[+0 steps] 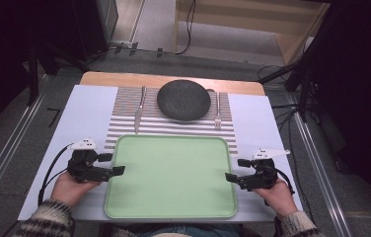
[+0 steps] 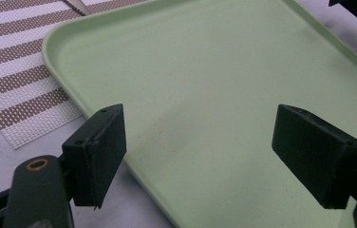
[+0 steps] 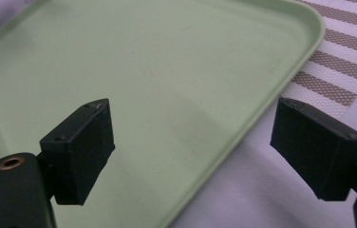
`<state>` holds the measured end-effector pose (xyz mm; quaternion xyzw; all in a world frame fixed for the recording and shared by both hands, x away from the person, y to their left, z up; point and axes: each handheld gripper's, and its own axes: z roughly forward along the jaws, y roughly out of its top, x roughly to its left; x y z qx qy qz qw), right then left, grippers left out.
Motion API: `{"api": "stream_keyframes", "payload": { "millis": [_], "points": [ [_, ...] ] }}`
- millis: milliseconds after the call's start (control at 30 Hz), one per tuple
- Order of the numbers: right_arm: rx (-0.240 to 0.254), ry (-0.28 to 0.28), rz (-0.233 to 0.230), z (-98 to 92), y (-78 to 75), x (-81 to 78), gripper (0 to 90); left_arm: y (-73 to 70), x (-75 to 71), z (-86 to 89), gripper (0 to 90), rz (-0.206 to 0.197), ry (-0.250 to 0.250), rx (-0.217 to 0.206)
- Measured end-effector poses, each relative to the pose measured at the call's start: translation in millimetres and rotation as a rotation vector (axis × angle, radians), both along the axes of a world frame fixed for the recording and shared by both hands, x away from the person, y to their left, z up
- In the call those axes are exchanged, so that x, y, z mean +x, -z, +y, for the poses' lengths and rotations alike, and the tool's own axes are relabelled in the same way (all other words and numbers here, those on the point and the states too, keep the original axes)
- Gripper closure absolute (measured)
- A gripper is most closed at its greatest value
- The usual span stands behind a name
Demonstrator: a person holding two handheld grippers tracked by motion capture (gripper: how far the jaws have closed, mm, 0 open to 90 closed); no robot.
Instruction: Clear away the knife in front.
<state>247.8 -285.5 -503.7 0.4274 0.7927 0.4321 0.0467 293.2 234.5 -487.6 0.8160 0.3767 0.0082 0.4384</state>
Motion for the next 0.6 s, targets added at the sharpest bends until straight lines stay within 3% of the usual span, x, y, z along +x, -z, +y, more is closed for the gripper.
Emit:
{"api": "stream_keyframes", "payload": {
  "millis": [600],
  "points": [
    [-0.020,-0.014,0.015,1.5,2.1,-0.2,12.6,-0.3,1.0,2.9,19.3,0.006,-0.021,-0.016]
  ]
}}
